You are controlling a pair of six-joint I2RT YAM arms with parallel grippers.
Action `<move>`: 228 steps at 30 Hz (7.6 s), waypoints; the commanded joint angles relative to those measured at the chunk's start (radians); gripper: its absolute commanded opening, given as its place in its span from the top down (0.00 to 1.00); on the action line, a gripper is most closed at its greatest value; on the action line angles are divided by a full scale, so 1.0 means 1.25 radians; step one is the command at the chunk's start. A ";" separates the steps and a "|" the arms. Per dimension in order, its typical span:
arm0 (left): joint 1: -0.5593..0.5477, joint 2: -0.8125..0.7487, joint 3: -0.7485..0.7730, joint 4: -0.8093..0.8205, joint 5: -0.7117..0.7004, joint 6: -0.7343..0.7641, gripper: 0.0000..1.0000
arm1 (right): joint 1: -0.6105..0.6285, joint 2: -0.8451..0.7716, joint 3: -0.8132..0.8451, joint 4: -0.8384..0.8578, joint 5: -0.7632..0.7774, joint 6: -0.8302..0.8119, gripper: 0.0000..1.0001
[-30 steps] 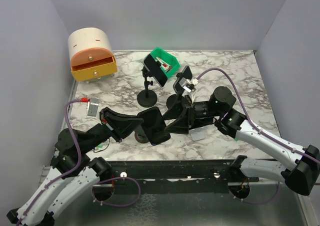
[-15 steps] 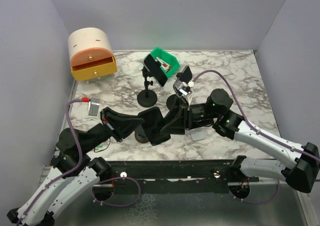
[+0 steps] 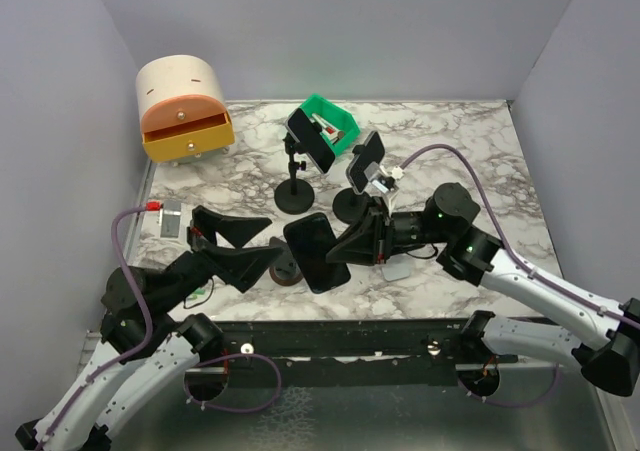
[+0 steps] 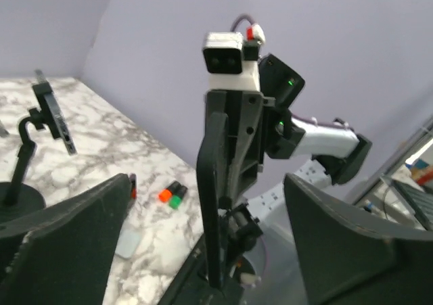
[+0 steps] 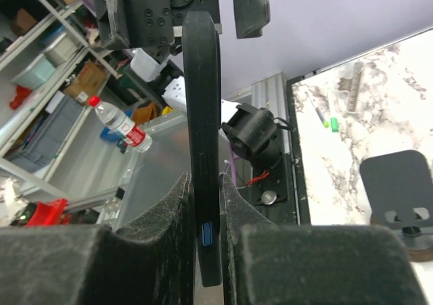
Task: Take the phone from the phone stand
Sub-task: Remove the phone from the phone stand, then place the phone at the center of the board.
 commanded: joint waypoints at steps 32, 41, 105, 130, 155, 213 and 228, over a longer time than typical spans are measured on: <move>-0.002 -0.058 -0.031 -0.186 -0.532 0.249 0.01 | 0.018 -0.201 -0.194 -0.391 0.514 0.074 0.99; -0.002 -0.016 -0.023 -0.158 -0.633 0.262 0.02 | 0.097 -0.085 -0.241 -0.308 0.579 0.186 0.99; -0.001 -0.031 -0.061 -0.166 -0.656 0.233 0.03 | -0.061 0.082 0.535 -0.547 0.879 -0.222 0.99; 0.000 -0.005 -0.059 -0.158 -0.567 0.210 0.03 | -0.764 0.658 0.543 -0.360 0.148 -0.046 1.00; 0.014 0.028 -0.063 -0.129 -0.453 0.221 0.02 | -0.768 0.858 0.483 -0.484 -0.008 -0.212 1.00; 0.014 0.040 -0.035 -0.199 -0.551 0.189 0.01 | -0.872 0.366 0.248 -0.444 0.530 0.027 0.49; 0.006 0.052 -0.088 -0.366 -0.504 -0.104 0.04 | -0.634 -0.370 -0.085 -0.528 0.415 0.019 0.49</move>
